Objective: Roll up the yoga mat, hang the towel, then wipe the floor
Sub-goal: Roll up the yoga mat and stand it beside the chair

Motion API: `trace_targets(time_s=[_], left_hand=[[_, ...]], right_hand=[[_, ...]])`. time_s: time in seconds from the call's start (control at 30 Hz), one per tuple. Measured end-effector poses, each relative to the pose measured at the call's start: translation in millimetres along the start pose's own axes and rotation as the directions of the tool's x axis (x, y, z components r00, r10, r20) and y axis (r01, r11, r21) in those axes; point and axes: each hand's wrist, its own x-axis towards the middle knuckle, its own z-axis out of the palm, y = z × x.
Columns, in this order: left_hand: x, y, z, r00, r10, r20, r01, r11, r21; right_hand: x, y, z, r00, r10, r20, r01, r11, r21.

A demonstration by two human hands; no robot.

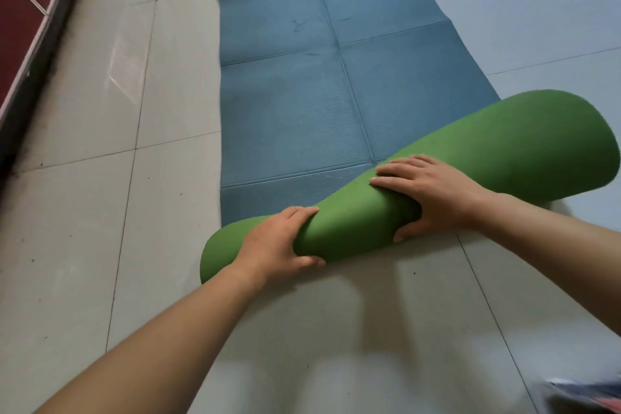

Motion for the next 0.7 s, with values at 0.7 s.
trace_targets(time_s=[0.7], left_hand=[[-63.6, -60.9, -101.1, 0.984, 0.046, 0.171, -0.094, 0.954, 0.285]], right_hand=[[30.2, -108.1, -26.6, 0.986, 0.047, 0.163, -0.095, 0.950, 0.298]])
